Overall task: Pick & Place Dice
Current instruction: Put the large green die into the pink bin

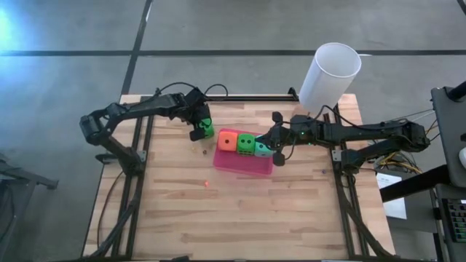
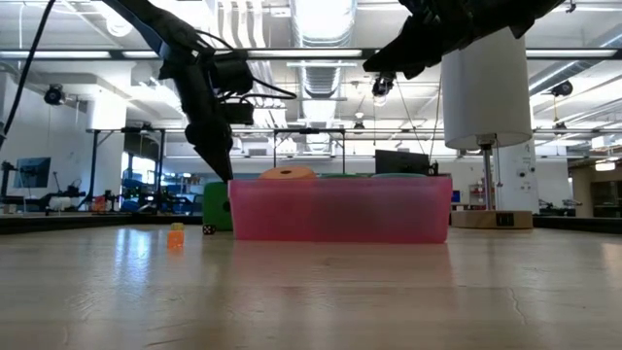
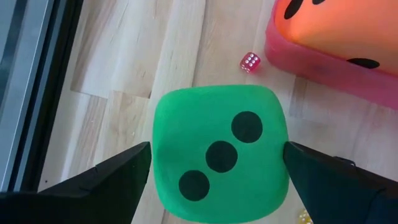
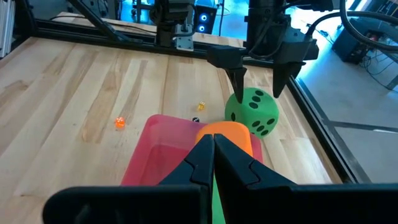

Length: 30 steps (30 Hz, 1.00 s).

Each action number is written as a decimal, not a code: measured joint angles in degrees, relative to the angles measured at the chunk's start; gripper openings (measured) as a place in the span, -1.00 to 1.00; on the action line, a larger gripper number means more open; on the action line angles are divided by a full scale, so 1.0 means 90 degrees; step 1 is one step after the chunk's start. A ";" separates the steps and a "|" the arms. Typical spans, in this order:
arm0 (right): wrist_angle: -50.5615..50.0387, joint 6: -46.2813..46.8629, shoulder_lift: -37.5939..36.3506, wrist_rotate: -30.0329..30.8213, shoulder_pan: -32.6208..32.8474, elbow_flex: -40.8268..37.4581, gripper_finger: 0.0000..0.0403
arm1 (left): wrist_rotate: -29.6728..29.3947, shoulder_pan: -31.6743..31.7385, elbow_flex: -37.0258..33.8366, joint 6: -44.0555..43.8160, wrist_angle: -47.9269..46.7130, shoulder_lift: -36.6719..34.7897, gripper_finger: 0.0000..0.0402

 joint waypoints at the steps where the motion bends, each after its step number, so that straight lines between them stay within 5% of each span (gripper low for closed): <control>1: 0.0000 0.0000 0.0000 0.0000 0.0000 0.0000 -0.96 | 0.0000 0.0000 0.0002 -0.0008 -0.0003 0.0000 0.83; 30: 0.0000 0.0049 0.0000 0.0000 -0.0002 -0.0005 -0.96 | -0.0005 -0.0004 -0.0358 -0.0168 0.0336 -0.0013 0.84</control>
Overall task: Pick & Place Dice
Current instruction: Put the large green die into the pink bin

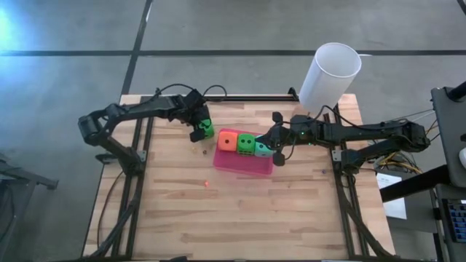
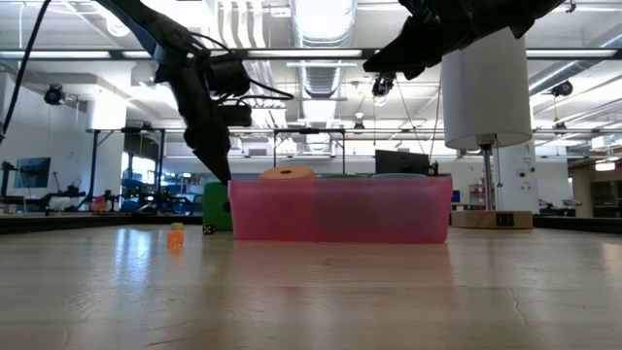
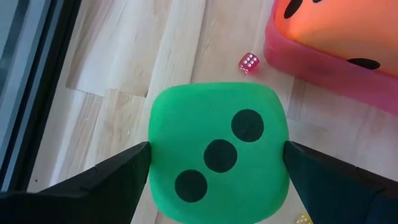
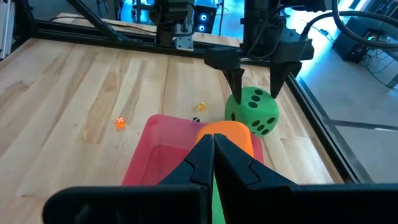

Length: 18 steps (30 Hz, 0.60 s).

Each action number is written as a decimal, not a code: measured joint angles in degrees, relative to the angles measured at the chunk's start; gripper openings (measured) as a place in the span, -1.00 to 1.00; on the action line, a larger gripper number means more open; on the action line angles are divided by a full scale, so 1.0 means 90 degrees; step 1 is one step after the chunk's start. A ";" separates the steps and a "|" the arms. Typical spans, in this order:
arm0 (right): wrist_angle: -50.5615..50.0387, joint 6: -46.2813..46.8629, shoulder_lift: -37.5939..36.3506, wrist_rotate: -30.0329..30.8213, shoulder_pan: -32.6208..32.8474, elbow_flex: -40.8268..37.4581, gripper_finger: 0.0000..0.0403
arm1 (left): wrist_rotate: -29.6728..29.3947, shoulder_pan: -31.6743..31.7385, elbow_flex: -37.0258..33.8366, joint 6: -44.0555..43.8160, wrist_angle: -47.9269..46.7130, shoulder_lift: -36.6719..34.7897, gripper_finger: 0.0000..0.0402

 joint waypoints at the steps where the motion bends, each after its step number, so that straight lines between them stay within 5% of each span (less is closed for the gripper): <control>1: 0.0000 0.0000 0.0000 0.0002 0.0002 0.0000 -0.96 | 0.0000 0.0004 -0.0062 -0.0002 0.0090 -0.0005 0.84; 18: -0.0002 -0.0002 0.0000 0.0000 0.0002 0.0000 -0.96 | -0.0117 0.0009 -0.0269 -0.0104 0.0420 0.0010 0.90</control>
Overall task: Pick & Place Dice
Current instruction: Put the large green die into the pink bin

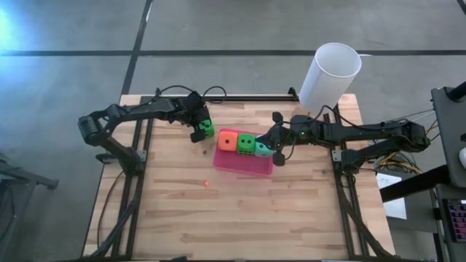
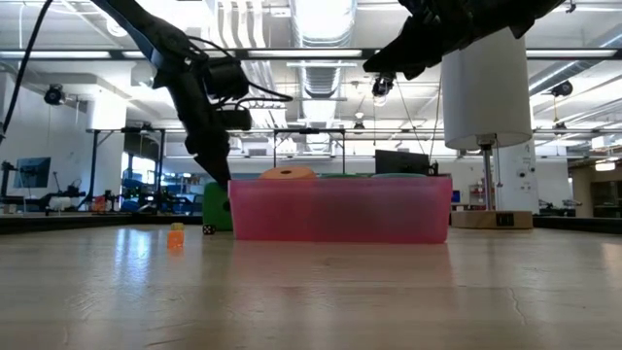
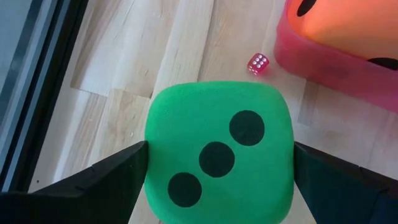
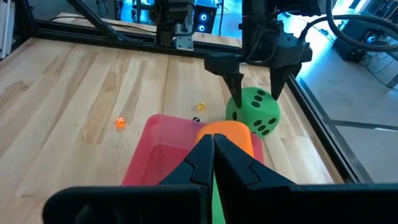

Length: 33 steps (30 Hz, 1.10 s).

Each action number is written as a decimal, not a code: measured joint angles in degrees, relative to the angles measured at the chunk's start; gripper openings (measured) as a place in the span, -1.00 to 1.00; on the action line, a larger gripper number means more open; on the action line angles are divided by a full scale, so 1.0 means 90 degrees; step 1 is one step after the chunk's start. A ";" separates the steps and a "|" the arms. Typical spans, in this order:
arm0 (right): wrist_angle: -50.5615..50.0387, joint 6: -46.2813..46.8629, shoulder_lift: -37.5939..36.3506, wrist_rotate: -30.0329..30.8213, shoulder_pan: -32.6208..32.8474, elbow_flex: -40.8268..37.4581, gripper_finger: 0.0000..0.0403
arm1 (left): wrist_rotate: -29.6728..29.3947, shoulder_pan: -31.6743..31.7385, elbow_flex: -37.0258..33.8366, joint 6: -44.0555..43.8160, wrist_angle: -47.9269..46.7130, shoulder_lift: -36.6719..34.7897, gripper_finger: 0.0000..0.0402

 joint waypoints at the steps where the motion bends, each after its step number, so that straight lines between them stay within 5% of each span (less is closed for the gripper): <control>1: 0.0000 0.0001 0.0000 0.0001 0.0000 0.0000 -0.96 | 0.0000 0.0000 -0.0003 -0.0016 0.0002 0.0000 0.90; 23: -0.0005 0.0002 0.0000 0.0000 0.0000 0.0000 -0.96 | -0.0050 -0.0124 -0.0171 -0.0464 0.0309 0.0005 0.94; 33: -0.0005 0.0002 0.0000 0.0000 -0.0001 0.0000 -0.96 | -0.0054 -0.0138 -0.0197 -0.0547 0.0335 -0.0002 0.71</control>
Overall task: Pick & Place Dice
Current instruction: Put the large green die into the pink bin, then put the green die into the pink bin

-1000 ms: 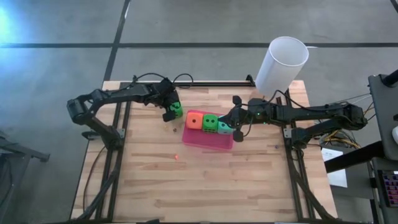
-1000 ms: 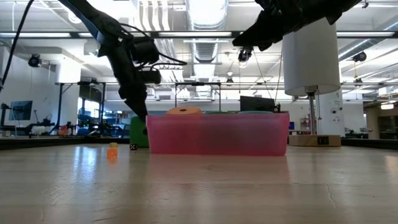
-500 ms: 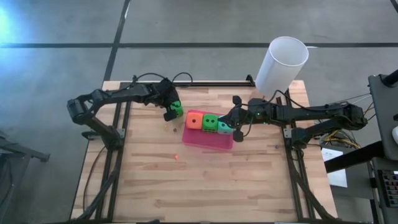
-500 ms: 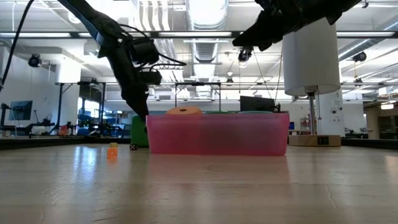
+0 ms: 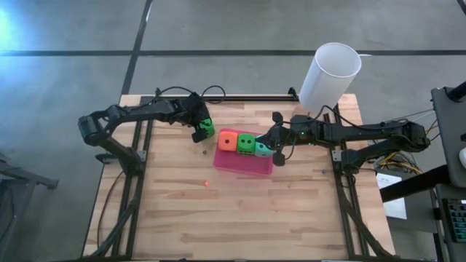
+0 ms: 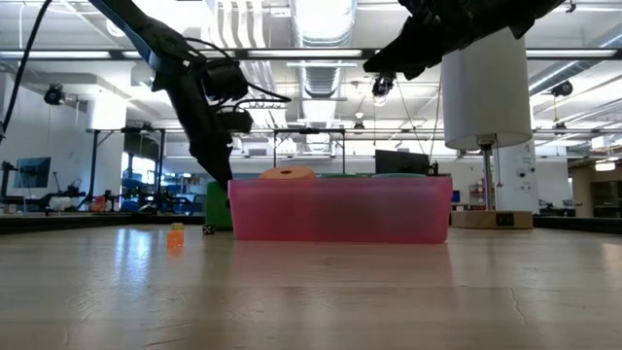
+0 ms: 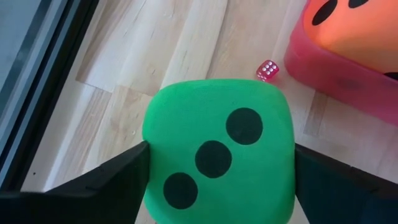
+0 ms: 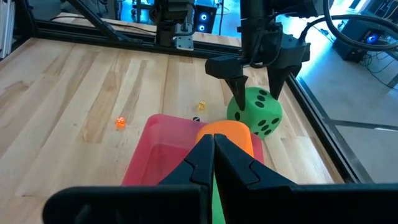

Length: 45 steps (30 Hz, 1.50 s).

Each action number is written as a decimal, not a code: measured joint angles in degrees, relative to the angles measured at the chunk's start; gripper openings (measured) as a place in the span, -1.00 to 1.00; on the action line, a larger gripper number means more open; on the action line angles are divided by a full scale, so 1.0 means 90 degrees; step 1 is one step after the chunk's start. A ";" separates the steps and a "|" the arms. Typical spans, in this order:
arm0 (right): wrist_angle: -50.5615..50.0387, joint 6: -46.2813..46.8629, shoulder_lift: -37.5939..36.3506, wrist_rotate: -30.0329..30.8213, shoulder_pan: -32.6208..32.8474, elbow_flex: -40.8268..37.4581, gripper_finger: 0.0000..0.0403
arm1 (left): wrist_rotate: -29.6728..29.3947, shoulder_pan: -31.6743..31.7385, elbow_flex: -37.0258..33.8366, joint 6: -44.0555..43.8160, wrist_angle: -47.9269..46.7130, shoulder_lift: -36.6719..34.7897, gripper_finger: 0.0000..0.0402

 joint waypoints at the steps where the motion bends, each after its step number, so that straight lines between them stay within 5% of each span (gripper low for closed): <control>1: 0.0000 0.0000 0.0000 0.0000 -0.0001 0.0000 -0.96 | -0.0002 0.0000 0.0000 0.0000 0.0000 0.0000 0.68; 21: -0.0007 0.0000 0.0000 0.0000 -0.0002 0.0000 -0.96 | -0.0332 -0.0192 0.0223 -0.0098 -0.0212 -0.0478 0.52; 33: -0.0015 0.0000 0.0000 0.0000 -0.0001 0.0000 -0.96 | -0.0352 -0.0212 0.0238 -0.0400 -0.0282 -0.0942 0.03; 45: -0.0044 0.0000 0.0000 0.0000 -0.0002 0.0000 -0.96 | -0.0330 -0.0214 0.0240 -0.0401 -0.0349 -0.0945 -0.17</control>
